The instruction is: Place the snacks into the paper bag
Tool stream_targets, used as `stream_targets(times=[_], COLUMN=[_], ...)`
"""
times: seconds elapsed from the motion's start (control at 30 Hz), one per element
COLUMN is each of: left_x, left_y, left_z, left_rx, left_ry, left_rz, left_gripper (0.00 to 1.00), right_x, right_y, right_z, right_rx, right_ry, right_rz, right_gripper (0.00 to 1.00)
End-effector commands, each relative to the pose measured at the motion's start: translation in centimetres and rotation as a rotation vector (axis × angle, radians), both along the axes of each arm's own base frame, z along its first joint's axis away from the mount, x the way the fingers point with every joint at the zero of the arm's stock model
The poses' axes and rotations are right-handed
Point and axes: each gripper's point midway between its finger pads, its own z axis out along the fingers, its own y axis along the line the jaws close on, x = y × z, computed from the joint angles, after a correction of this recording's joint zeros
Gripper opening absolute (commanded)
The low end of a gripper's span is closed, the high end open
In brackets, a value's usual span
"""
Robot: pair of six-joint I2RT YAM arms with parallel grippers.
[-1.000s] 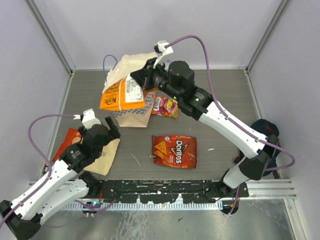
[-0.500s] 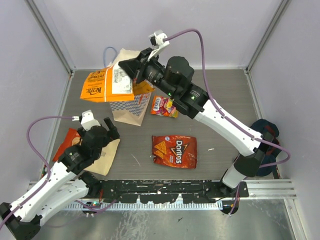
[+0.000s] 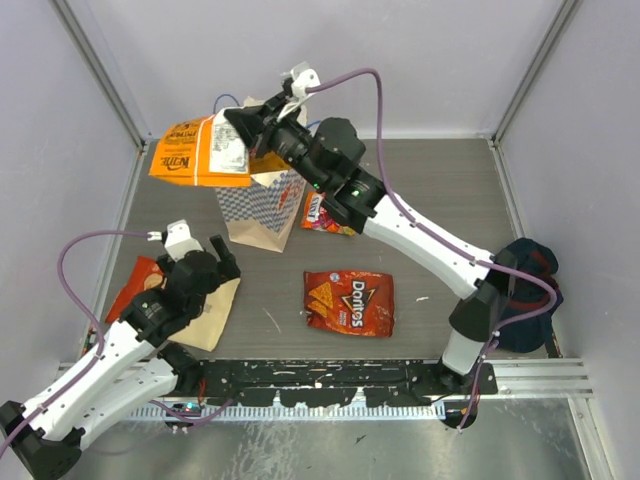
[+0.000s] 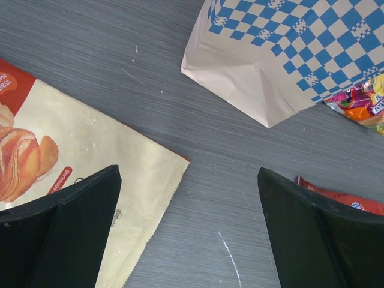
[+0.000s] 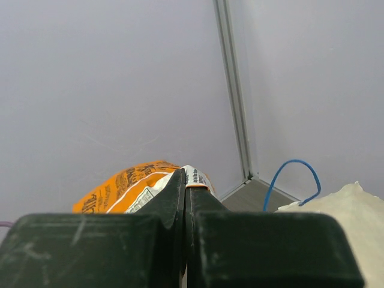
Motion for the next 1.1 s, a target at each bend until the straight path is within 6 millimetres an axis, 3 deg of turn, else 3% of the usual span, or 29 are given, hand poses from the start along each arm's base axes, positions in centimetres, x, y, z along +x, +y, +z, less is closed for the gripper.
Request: stream_targets(times=[0.0,0.33,0.5,0.67,0.93,1.07], left_x=[0.5,0.5,0.7,0.8,0.9,0.9], left_y=[-0.2,0.0,-0.1,-0.4,-0.5,-0.5], left_z=[0.6,0.2,0.1,-0.1,-0.3,-0.4], left_rx=[-0.017,0.006,0.011,0.011,0.016,0.018], left_ry=[-0.026,-0.017,-0.015,-0.009,-0.004,-0.002], left_rz=[0.013,0.014,0.013,0.008,0.006,0.006], left_gripper=[0.98,0.98,0.98,0.98,0.98,0.98], right_x=[1.2,6.6,6.9,8.0,11.9,13.4], right_y=[-0.4,1.1,0.2,-2.5,-4.5,-4.0], right_z=[3.8,2.2,3.2,3.5,-0.6,-2.8], right_rx=[0.119,0.1,0.12,0.141,0.105,0.071], right_ry=[-0.147,-0.186,-0.202,-0.184,-0.104,-0.068], right_rz=[-0.091,-0.267,-0.284,-0.384,-0.465,-0.463], right_gripper=[0.01,0.01,0.01,0.01,0.01,0.01])
